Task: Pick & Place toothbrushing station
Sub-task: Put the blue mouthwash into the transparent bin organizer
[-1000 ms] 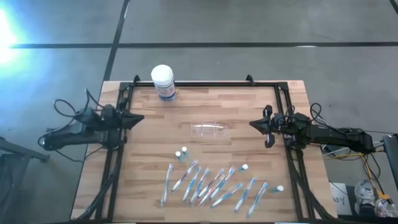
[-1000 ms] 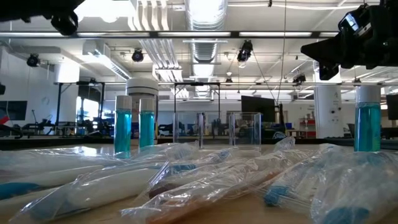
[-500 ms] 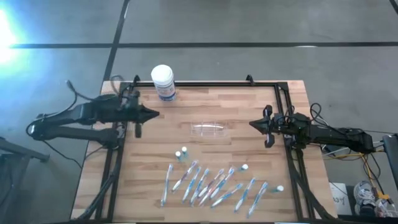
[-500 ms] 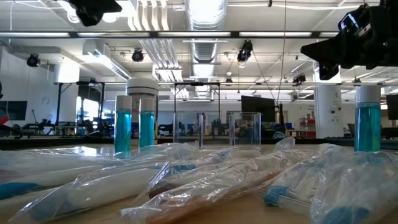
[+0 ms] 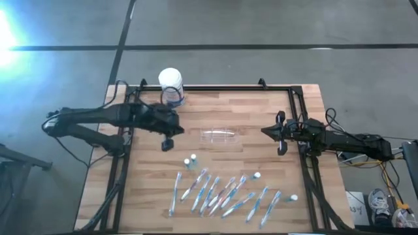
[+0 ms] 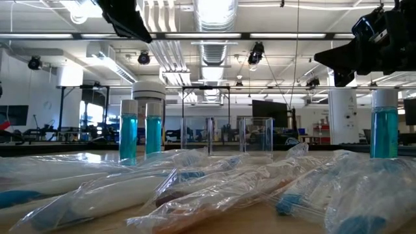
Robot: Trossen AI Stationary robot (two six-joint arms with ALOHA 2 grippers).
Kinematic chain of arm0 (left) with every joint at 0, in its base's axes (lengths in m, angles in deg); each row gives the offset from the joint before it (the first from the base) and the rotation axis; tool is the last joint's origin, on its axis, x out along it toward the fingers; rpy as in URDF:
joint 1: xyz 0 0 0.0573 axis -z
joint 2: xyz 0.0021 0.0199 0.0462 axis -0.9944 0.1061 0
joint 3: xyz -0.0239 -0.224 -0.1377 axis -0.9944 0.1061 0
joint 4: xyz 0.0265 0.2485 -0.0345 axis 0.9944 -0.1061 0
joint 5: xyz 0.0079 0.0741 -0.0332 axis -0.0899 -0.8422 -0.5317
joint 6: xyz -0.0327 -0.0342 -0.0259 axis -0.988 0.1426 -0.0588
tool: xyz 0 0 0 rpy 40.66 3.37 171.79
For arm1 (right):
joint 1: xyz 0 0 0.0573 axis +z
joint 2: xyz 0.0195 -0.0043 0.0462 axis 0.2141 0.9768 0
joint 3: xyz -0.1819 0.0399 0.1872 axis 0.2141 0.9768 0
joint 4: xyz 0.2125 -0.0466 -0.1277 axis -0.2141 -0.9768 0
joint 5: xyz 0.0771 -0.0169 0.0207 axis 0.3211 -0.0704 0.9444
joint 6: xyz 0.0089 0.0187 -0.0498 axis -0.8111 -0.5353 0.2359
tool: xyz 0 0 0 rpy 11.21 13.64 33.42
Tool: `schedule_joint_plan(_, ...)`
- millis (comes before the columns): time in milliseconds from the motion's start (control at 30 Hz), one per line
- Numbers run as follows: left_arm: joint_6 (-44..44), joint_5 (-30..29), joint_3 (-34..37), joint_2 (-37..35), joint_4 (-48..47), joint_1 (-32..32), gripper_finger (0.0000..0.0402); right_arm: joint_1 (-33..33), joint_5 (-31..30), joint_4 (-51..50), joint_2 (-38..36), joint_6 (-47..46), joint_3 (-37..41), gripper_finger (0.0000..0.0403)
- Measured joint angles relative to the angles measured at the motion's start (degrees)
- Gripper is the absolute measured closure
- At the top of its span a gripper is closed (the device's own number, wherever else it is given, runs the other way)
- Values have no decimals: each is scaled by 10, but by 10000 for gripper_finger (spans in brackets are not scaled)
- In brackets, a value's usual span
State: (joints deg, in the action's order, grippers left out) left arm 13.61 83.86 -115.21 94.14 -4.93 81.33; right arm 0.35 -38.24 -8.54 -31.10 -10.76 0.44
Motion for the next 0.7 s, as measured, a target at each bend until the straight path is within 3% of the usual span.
schedule_joint_plan(367, -14, -16, -32, 88, -21, 73, 251, 0, 0, 0, 0, 0, 0, 390)
schedule_joint_plan(567, -42, -17, -33, 125, -22, 92, 232, 0, 0, 0, 0, 0, 0, 390)
schedule_joint_plan(700, 1, -15, -33, 141, -24, 110, 232, 0, 0, 0, 0, 0, 0, 390)
